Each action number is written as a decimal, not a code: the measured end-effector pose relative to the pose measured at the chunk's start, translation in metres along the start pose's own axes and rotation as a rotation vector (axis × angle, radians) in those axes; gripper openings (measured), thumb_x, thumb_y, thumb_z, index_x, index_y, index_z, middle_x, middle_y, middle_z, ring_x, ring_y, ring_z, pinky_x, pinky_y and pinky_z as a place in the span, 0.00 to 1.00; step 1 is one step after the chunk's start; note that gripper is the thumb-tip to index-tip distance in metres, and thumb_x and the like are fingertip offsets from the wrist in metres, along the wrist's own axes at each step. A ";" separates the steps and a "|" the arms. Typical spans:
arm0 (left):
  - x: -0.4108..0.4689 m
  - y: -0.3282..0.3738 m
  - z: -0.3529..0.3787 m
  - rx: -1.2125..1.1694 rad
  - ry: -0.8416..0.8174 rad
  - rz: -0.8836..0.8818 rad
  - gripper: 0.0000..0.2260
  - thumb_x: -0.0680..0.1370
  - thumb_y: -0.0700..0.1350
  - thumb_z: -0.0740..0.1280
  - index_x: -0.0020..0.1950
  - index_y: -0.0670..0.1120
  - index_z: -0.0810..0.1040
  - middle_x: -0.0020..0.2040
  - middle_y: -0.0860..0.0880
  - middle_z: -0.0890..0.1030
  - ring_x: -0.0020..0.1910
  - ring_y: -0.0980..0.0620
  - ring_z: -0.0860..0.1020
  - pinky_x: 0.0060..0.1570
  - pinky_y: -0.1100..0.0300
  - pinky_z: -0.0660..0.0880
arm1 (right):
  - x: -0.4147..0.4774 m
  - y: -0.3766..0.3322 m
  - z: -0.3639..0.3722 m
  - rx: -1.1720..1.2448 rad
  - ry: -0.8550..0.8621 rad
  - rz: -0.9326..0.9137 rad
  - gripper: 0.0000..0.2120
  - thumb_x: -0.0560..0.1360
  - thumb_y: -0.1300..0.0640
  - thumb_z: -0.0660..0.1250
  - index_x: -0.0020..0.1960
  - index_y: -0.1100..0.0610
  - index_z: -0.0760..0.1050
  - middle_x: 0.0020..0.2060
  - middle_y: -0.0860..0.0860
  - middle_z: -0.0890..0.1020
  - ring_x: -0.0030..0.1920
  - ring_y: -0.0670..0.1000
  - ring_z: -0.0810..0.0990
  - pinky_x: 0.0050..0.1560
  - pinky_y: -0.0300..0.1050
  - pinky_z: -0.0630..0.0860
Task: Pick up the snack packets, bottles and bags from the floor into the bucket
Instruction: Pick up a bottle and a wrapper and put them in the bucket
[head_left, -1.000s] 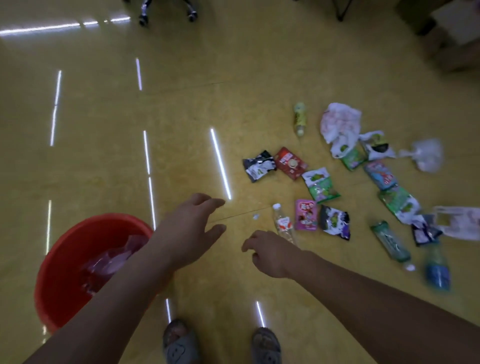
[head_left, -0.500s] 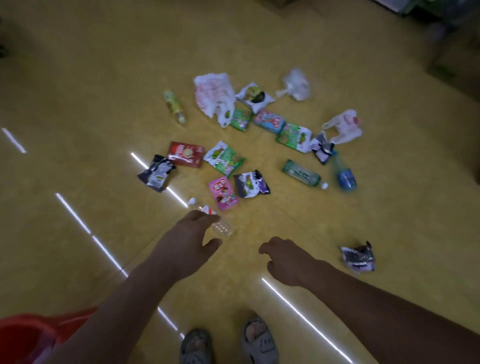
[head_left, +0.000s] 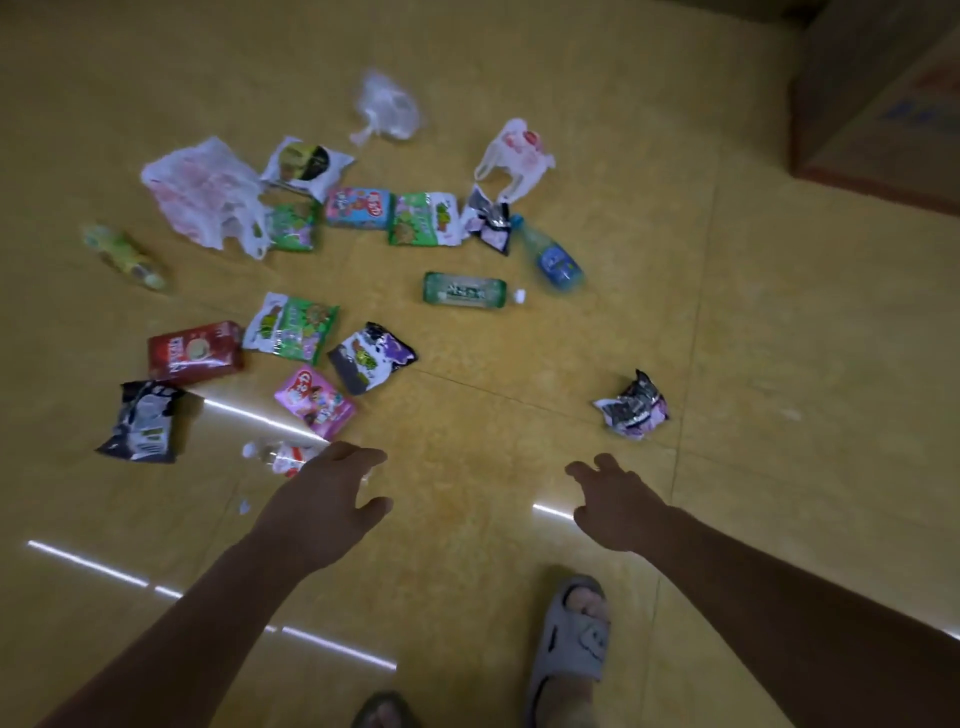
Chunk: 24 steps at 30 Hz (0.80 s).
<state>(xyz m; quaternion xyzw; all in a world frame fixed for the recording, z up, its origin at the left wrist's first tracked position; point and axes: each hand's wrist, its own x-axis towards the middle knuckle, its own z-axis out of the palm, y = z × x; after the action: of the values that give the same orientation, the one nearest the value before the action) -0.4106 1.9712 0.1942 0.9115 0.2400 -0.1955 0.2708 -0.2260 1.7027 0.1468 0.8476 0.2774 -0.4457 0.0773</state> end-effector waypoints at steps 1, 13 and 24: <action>0.009 0.001 0.008 0.009 -0.014 0.006 0.25 0.75 0.53 0.70 0.71 0.54 0.71 0.65 0.53 0.72 0.60 0.55 0.74 0.54 0.60 0.71 | 0.005 0.010 0.004 0.016 0.004 0.030 0.29 0.78 0.50 0.60 0.77 0.51 0.54 0.71 0.59 0.60 0.64 0.64 0.71 0.65 0.52 0.68; 0.104 -0.067 0.116 0.253 -0.153 -0.061 0.36 0.64 0.56 0.78 0.71 0.53 0.71 0.66 0.48 0.73 0.66 0.45 0.70 0.61 0.47 0.73 | 0.139 0.116 0.049 0.150 0.056 0.237 0.40 0.77 0.43 0.64 0.79 0.44 0.41 0.76 0.66 0.41 0.73 0.70 0.59 0.73 0.56 0.62; 0.140 -0.143 0.188 0.638 -0.151 -0.260 0.49 0.65 0.55 0.78 0.78 0.59 0.51 0.79 0.49 0.52 0.77 0.41 0.48 0.70 0.38 0.58 | 0.263 0.168 0.076 0.229 0.296 0.259 0.43 0.73 0.43 0.70 0.79 0.46 0.49 0.77 0.62 0.38 0.76 0.68 0.46 0.77 0.53 0.50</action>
<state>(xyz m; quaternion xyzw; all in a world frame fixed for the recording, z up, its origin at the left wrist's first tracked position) -0.4175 2.0132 -0.0773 0.8951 0.2600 -0.3603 -0.0375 -0.0719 1.6394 -0.1275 0.9355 0.1221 -0.3316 -0.0045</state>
